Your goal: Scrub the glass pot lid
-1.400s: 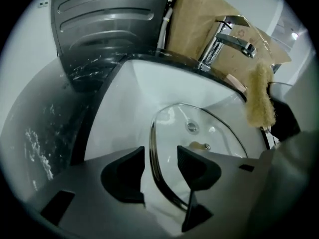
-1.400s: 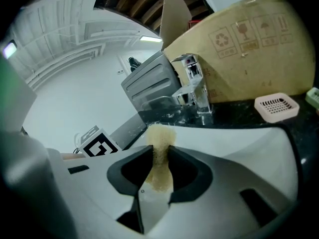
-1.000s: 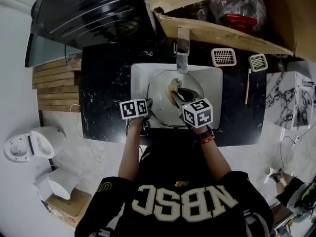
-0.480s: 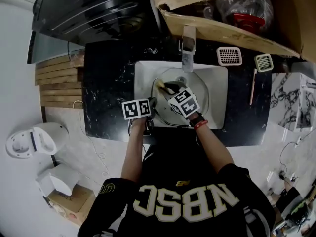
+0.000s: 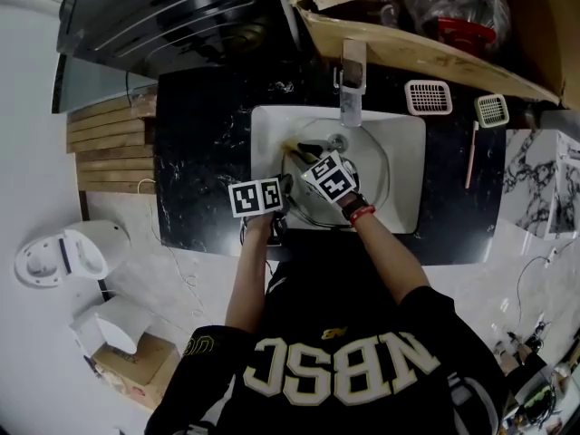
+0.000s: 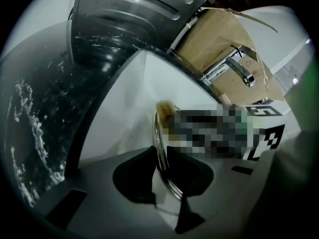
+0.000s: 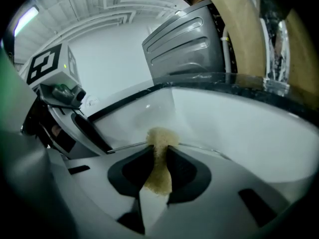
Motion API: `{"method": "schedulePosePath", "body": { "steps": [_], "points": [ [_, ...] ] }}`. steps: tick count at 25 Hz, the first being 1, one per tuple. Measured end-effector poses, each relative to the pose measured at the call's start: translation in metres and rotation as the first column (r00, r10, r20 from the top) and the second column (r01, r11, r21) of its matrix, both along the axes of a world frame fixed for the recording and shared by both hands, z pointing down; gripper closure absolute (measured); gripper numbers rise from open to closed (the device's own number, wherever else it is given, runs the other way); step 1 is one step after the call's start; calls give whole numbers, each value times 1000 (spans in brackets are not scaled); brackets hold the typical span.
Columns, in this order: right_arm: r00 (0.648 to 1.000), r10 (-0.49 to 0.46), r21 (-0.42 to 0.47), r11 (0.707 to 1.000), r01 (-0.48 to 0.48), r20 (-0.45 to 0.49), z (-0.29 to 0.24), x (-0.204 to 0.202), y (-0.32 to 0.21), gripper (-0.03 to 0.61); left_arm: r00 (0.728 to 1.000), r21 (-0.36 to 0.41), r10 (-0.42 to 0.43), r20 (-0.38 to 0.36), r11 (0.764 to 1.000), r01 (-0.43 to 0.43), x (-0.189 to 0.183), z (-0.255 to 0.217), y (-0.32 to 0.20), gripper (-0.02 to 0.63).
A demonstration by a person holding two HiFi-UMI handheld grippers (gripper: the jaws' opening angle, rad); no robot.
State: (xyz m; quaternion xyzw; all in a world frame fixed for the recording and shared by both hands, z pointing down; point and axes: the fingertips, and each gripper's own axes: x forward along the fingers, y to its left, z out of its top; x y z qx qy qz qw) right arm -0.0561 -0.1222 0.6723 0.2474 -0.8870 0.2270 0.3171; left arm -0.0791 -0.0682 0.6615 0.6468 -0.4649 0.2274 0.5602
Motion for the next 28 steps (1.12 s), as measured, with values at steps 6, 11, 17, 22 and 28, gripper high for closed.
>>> {"method": "schedulePosePath", "body": {
  "steps": [6, 11, 17, 22, 28],
  "points": [
    [989, 29, 73, 997, -18, -148, 19, 21, -25, 492, 1000, -16, 3, -7, 1000, -3, 0, 1, 1, 532],
    [957, 87, 108, 992, -58, -278, 38, 52, -49, 492, 1000, -26, -4, -24, 1000, 4, 1, 1, -1, 531],
    [893, 59, 156, 988, 13, -447, 55, 86, -57, 495, 999, -33, 1, -40, 999, -2, 3, 1, 1, 525],
    [813, 68, 163, 986, 33, -578, 59, 127, -55, 497, 998, -36, -10, -54, 999, 8, 3, 2, 3, 523],
    [770, 81, 110, 994, -14, -633, 59, 163, -45, 497, 999, -23, -2, -47, 1000, 1, 2, 3, 3, 525]
  ]
}}
